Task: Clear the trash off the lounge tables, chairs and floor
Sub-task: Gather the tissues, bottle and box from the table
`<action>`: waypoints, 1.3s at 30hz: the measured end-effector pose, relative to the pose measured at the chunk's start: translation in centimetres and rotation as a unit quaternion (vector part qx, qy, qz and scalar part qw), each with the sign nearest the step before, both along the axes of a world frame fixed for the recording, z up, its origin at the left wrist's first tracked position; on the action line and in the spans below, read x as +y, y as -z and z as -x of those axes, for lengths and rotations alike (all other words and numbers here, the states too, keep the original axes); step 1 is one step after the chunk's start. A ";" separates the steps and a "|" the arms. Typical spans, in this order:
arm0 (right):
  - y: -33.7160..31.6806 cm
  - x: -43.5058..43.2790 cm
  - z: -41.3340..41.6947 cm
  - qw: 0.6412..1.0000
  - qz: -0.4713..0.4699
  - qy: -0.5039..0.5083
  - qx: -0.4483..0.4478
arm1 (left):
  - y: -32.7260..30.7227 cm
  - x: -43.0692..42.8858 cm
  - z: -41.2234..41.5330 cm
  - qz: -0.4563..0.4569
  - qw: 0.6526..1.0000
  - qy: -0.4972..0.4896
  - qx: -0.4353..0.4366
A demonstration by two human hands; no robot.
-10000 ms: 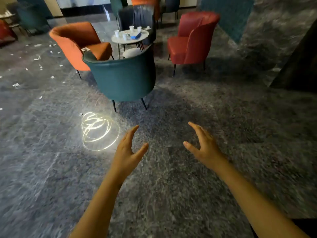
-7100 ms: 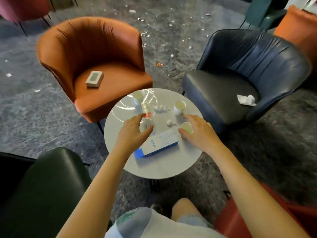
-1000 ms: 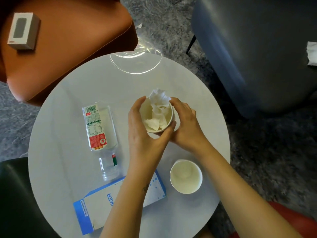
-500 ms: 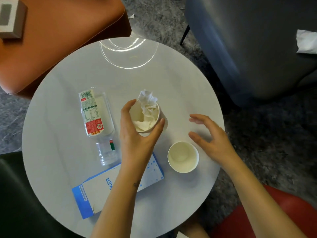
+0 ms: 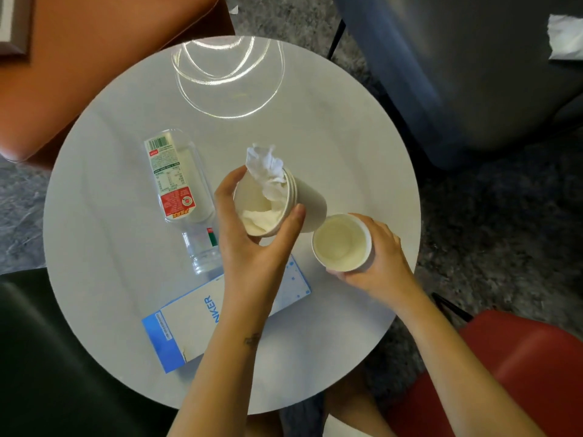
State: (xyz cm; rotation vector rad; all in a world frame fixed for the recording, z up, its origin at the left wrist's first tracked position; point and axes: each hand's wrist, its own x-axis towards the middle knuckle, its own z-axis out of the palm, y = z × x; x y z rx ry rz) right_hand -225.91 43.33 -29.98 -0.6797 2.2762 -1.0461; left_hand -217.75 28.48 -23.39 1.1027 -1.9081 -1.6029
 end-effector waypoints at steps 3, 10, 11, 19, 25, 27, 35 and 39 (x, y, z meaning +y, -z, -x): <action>-0.7 -1.5 0.3 1.000 0.002 0.020 0.015 | -1.1 -0.2 -0.3 0.010 0.998 0.051 0.021; -3.5 -4.5 -0.3 0.998 0.053 -0.004 0.027 | -1.3 -0.5 -1.0 0.007 0.993 0.116 0.019; -3.8 -5.1 -0.6 0.998 0.057 -0.005 0.012 | -1.2 -0.5 -1.1 0.011 0.993 0.120 0.013; -5.1 -9.4 -3.3 0.995 0.087 -0.034 -0.033 | -0.9 -2.5 -3.6 0.053 0.996 0.065 -0.025; -3.8 -12.6 -5.5 0.990 0.057 -0.113 -0.064 | -0.6 -5.9 -6.7 0.106 0.992 -0.048 -0.055; -3.2 -13.8 -6.5 0.989 0.027 -0.143 -0.021 | -0.5 -7.6 -8.3 0.129 0.986 -0.088 -0.057; -0.2 -16.2 -10.7 0.976 -0.112 -0.168 0.081 | 1.6 -10.5 -12.7 0.124 0.980 -0.131 -0.087; 0.4 -17.2 -12.0 0.977 -0.131 -0.142 0.093 | 2.7 -10.8 -13.7 0.108 0.981 -0.120 -0.105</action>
